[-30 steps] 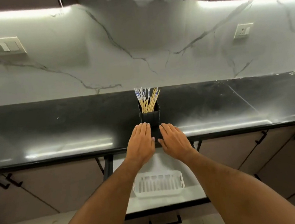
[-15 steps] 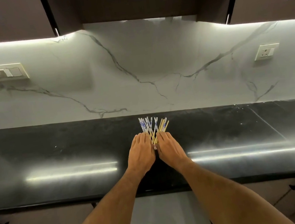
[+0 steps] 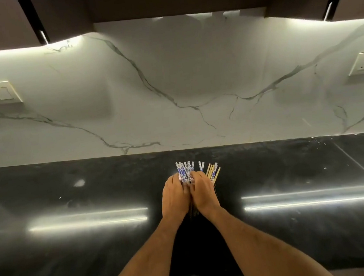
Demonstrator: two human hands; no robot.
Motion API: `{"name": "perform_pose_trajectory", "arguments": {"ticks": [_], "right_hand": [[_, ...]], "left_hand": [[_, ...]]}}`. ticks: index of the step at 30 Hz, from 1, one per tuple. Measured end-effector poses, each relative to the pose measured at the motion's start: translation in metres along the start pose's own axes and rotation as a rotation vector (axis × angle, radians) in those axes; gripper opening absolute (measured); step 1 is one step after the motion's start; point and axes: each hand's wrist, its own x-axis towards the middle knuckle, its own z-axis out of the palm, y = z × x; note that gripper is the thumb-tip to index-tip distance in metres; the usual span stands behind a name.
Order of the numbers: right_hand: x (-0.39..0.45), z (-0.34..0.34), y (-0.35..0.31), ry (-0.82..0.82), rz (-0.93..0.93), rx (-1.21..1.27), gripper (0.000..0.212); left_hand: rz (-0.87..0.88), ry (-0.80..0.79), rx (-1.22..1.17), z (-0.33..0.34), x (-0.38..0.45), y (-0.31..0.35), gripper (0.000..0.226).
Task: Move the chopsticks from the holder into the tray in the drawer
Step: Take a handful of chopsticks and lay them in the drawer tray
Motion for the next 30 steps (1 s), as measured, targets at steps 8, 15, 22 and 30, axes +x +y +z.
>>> {"name": "perform_pose_trajectory", "arguments": {"ticks": [8, 15, 22, 30], "right_hand": [[0.013, 0.021, -0.004, 0.080, 0.061, 0.009, 0.014], [0.021, 0.033, -0.007, 0.128, 0.126, 0.003, 0.022], [0.028, 0.038, -0.014, 0.149, 0.131, -0.084, 0.019], [0.032, 0.046, -0.017, 0.112, 0.158, -0.163, 0.015]], "left_hand": [[-0.264, -0.021, -0.461, 0.016, 0.035, -0.015, 0.017], [-0.271, -0.008, -0.508, 0.020, 0.047, -0.026, 0.018], [-0.200, 0.040, -0.432, 0.017, 0.049, -0.035, 0.021], [-0.172, 0.093, -0.412, 0.012, 0.052, -0.040, 0.020]]}}
